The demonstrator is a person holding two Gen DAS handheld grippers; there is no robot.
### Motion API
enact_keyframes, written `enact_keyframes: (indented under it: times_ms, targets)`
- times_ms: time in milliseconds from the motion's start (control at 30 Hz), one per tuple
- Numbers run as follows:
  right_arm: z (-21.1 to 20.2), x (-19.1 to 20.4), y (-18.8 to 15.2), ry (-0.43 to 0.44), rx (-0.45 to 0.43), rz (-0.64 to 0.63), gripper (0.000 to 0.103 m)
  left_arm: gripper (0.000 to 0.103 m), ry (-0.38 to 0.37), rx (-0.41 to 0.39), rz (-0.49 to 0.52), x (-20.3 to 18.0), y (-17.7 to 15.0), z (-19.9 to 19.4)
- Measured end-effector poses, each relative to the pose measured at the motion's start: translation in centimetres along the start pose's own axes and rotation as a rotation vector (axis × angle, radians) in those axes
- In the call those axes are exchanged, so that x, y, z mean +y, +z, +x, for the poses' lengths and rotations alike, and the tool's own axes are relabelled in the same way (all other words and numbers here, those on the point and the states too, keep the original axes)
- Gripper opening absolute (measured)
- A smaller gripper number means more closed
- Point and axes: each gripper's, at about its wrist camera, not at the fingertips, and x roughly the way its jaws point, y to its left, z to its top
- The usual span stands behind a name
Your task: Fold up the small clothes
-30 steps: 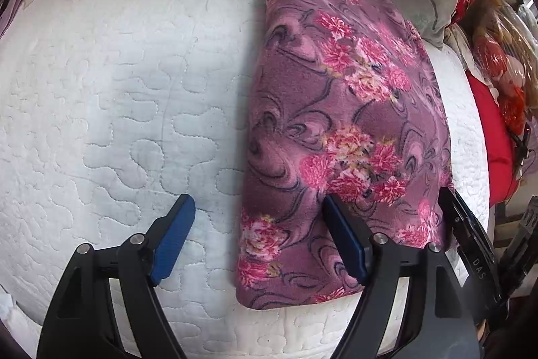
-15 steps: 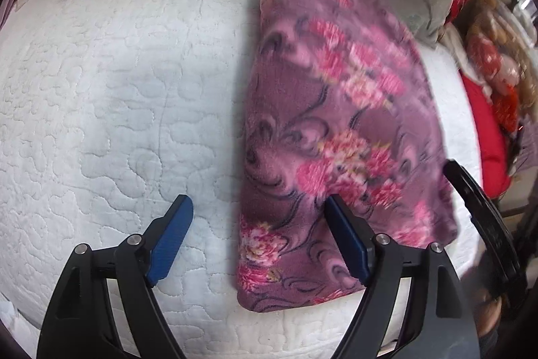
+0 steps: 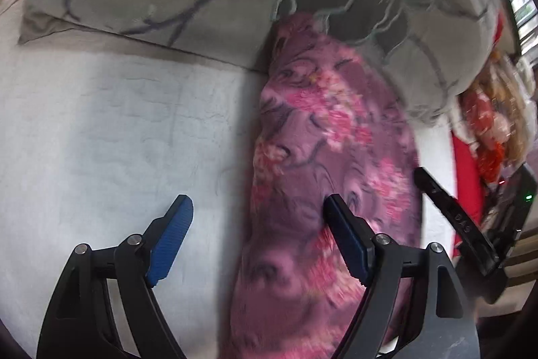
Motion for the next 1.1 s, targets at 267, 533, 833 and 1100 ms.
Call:
enact_keyframes:
  times_ms: [267,533,833,1100]
  targets:
    - [-0.9,-1.1,-0.4,0.035,-0.036,0.030,0.007,0.085,0.001,-0.035,0.011,-0.2,-0.1,-1.0]
    - [-1.0,-0.8,-0.8,0.020,-0.009,0.034,0.038,0.085,0.023,-0.051,0.033,-1.2,-1.5,-1.5]
    - [-0.2,-0.7,-1.4,0.016,-0.022,-0.002,0.008,0.085,0.048,-0.060,0.053,-1.9,-1.2,-0.8]
    - [-2.1,-0.7,-2.1,0.062,-0.026,0.034,0.015,0.085,0.064,-0.078,0.061,-2.4,-1.3,-1.3]
